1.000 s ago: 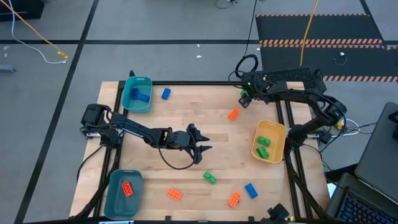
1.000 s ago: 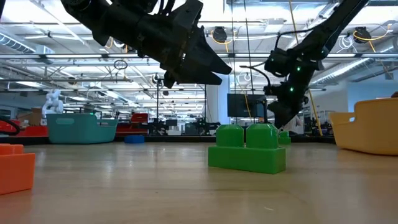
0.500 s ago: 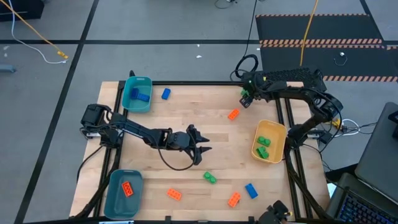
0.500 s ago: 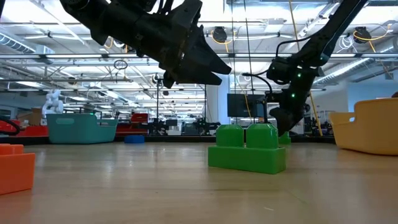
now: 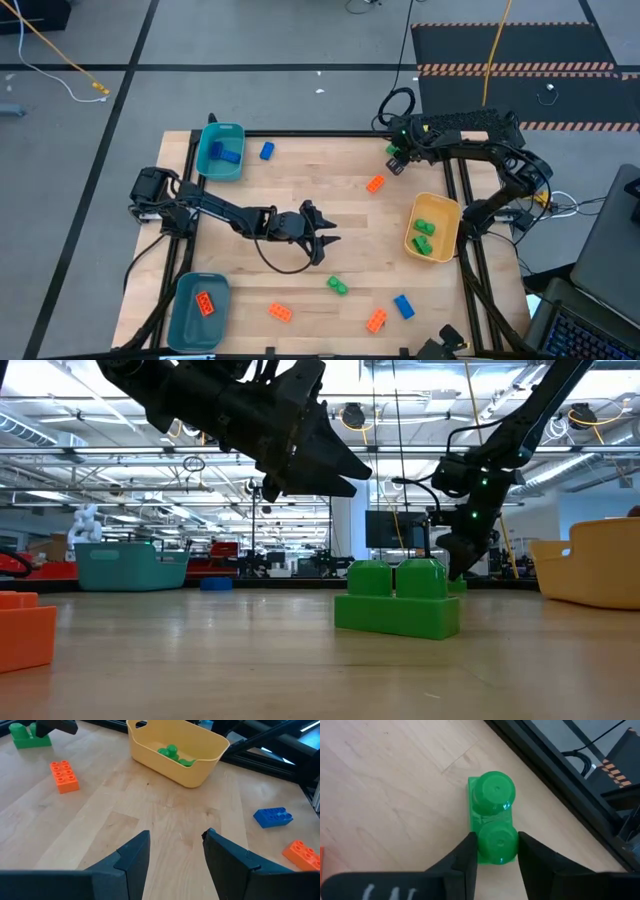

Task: Sort & place blocks by color
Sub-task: Put the green game piece into the yellow bin

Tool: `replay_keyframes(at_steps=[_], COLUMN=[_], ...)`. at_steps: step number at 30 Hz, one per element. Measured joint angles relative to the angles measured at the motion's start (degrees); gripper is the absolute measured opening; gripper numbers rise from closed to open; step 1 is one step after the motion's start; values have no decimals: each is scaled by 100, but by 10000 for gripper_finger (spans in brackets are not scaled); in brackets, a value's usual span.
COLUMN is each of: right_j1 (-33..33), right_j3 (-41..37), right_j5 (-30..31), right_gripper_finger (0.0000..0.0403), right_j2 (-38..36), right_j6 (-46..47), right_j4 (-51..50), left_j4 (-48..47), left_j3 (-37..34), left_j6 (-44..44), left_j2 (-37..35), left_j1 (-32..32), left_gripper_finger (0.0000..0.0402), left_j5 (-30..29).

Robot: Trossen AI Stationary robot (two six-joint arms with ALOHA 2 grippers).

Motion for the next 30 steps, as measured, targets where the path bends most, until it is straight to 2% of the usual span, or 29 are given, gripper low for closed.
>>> replay_keyframes(at_steps=[5,11,20,30], right_j1=[175,684,2281,3841], right_j3=[-32,-17,-17,-15], right_j5=[-10,-331,-621,-613], right_gripper_finger=[104,104,104,104], right_j2=[-287,-1435,-3290,-4397], right_j6=[1,434,2004,3922], right_j4=[-242,-923,-2384,-4293], left_j4=[-2,-94,-98,-118], left_j3=[0,0,0,0], left_j6=[-17,-22,-22,-26], left_j2=[0,0,0,0], left_j1=[0,0,0,0], left_gripper_finger=[184,184,184,184], left_j5=[0,1,0,0])
